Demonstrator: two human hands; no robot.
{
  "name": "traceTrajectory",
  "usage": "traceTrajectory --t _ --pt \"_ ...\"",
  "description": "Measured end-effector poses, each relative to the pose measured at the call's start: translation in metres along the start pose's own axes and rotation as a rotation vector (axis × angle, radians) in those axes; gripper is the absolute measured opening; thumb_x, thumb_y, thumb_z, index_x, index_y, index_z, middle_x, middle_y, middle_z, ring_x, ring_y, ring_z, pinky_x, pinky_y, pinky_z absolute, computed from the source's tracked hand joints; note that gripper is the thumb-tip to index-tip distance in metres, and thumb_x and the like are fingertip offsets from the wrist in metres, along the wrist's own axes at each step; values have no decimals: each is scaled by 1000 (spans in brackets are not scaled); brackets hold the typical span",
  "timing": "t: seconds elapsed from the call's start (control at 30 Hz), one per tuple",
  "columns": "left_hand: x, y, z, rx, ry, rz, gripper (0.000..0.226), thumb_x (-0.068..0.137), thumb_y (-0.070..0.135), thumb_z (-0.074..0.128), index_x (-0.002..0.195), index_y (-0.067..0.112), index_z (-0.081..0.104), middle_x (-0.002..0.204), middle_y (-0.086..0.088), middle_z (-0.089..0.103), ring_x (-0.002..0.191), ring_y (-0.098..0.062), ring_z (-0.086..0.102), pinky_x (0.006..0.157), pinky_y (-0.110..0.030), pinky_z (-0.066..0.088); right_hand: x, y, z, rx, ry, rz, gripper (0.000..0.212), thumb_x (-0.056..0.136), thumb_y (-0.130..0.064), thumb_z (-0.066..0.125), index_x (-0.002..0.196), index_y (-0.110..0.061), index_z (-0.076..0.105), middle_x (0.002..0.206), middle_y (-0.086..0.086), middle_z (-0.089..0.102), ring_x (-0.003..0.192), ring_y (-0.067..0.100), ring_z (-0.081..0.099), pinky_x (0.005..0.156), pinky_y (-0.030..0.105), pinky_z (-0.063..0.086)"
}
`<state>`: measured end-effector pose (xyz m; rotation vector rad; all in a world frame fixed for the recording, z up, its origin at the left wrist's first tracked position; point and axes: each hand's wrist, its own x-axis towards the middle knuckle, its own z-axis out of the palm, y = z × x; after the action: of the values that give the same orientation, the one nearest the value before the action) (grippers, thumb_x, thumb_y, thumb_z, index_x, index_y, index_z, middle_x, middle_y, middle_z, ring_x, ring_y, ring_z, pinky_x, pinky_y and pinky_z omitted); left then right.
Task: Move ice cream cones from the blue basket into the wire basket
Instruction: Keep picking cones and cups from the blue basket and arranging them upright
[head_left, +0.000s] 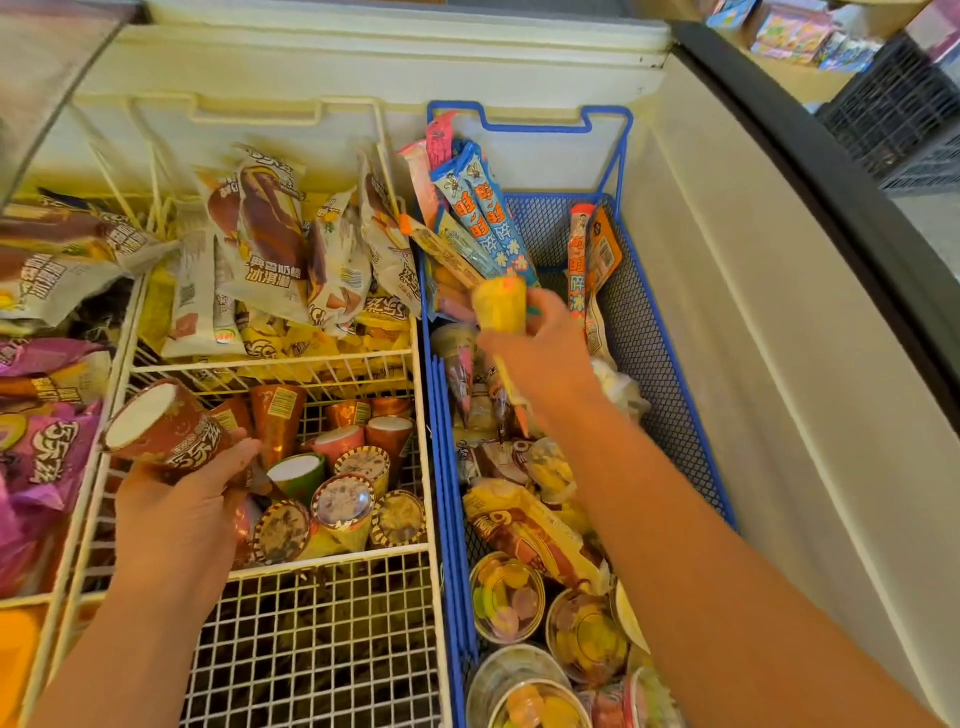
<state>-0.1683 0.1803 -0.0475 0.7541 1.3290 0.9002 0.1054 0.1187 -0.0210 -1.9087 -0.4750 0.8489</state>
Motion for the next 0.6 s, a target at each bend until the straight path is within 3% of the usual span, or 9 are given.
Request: traceTrajectory --t 0.03,0.1,0.2,0.27,0.33,0.4,0.47,0.53,0.6 --pt "-1 1 1 14 10 11 24 85 -5 65 90 18 67 93 -3 71 79 -9 75 73 -28 62 2 -12 -1 146 -21 32 59 76 -17 79 130 -18 54 109 1 69 82 8 71 74 36 61" --pt "-1 2 1 35 41 39 22 86 -1 67 93 20 67 92 -2 72 75 -6 74 65 -24 62 3 -30 6 286 -86 45 49 76 -19 81 120 -14 61 108 5 71 94 20 72 84 48 59" --pt "1 2 0 106 59 100 32 84 4 72 111 20 65 97 3 73 82 -5 73 70 -25 61 -10 -44 33 332 -217 2 41 74 -17 82 112 -16 65 107 5 74 98 20 71 81 39 57" --pt "1 2 -2 177 76 136 33 81 8 76 109 24 67 98 8 74 92 -7 71 80 -28 55 -22 -43 54 307 -293 -20 38 72 -19 84 106 -20 66 104 1 75 94 15 71 74 32 54" --pt "1 1 -1 225 93 155 38 78 12 80 112 25 66 101 9 74 98 -9 69 85 -31 52 -35 -36 72 236 -342 -27 39 71 -23 85 103 -27 64 102 -5 74 92 11 70 78 34 57" --pt "2 0 -1 299 101 164 50 74 12 82 120 21 63 103 9 72 100 -10 68 92 -37 52 -47 -30 89 121 -384 -26 46 71 -28 84 108 -36 59 105 -10 70 96 9 68 83 38 58" --pt "3 0 -2 375 67 164 60 67 8 86 121 19 61 105 -1 73 101 -23 69 94 -46 53 -55 -20 102 30 -411 -36 63 71 -29 84 126 -27 53 117 -5 67 106 15 65 87 40 57" --pt "2 2 -3 456 32 175 67 58 12 87 120 17 61 107 -15 71 99 -42 67 89 -58 54 -59 -10 110 -16 -412 -82 61 72 -27 83 124 -23 52 113 -6 66 103 14 64 82 27 56" --pt "0 3 -4 508 46 205 67 53 17 82 116 19 61 106 -12 71 99 -38 67 87 -57 55 -63 -1 115 -77 -420 -125 51 73 -25 81 115 -25 51 97 -15 61 90 8 60 66 8 48"
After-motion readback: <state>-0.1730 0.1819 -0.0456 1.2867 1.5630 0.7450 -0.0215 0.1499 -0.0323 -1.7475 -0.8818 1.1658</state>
